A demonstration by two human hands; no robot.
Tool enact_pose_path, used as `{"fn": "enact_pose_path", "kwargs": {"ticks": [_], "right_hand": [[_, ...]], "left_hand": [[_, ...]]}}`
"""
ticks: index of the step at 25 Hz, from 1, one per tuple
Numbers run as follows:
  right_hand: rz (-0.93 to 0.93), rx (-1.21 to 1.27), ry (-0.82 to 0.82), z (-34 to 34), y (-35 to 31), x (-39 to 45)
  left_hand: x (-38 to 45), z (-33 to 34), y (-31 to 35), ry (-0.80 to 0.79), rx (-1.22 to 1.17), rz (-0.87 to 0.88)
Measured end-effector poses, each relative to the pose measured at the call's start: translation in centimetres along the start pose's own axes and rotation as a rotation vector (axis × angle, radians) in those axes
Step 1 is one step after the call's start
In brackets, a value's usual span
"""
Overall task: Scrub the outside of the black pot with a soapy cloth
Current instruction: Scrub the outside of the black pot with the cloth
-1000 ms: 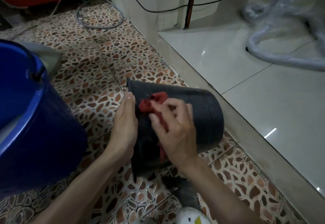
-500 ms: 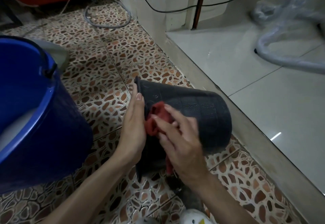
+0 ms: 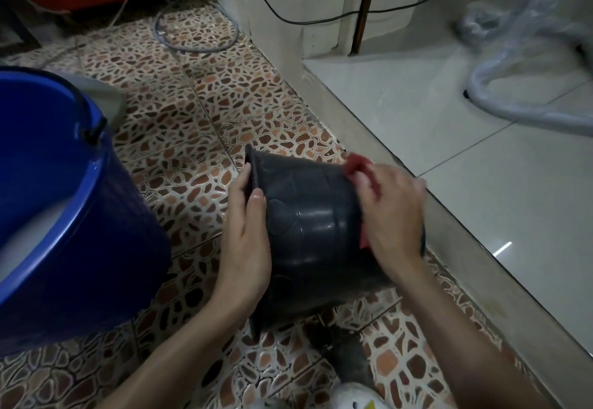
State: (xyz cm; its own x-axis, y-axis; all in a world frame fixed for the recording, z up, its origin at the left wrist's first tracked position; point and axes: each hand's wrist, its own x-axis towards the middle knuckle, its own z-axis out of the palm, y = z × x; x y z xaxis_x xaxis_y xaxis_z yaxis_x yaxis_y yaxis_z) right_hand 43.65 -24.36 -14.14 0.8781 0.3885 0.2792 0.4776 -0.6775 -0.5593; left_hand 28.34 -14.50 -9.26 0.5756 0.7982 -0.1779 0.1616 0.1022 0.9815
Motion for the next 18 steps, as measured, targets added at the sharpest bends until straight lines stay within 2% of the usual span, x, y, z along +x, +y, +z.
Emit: {"fn": "enact_pose_path", "kwargs": {"ticks": [2, 4, 6, 9, 11, 12, 15, 18], "right_hand": [[0.177, 0.030, 0.034, -1.5, 3.6, 0.1], [0.308, 0.151, 0.116, -2.6, 4.3, -0.4], [0.300, 0.304, 0.176, -2.9, 1.4, -1.2], [-0.115, 0.361, 0.126, -1.9, -5.8, -3.2], [-0.356, 0.209, 0.044, -0.3, -8.3, -4.4], [-0.392, 0.122, 0.053, 0.4, -8.4, -4.5], [-0.274, 0.053, 0.100, 1.3, -4.6, -3.8], [-0.035, 0.040, 0.126, 0.7, 1.1, -2.1]], "left_hand": [[1.1, 0.5, 1.4, 0.072, 0.045, -0.056], [2.8, 1.2, 2.8, 0.071, 0.092, -0.103], [4.0, 1.7, 3.2, 0.049, 0.058, -0.122], [3.6, 2.0, 2.1, 0.089, -0.007, -0.130], [2.7, 1.4, 0.6, 0.109, -0.043, -0.066], [2.2, 1.2, 0.1, 0.095, -0.052, -0.020], [1.3, 0.6, -0.7, 0.006, -0.096, 0.085], [1.2, 0.2, -1.5, -0.020, -0.096, 0.086]]}}
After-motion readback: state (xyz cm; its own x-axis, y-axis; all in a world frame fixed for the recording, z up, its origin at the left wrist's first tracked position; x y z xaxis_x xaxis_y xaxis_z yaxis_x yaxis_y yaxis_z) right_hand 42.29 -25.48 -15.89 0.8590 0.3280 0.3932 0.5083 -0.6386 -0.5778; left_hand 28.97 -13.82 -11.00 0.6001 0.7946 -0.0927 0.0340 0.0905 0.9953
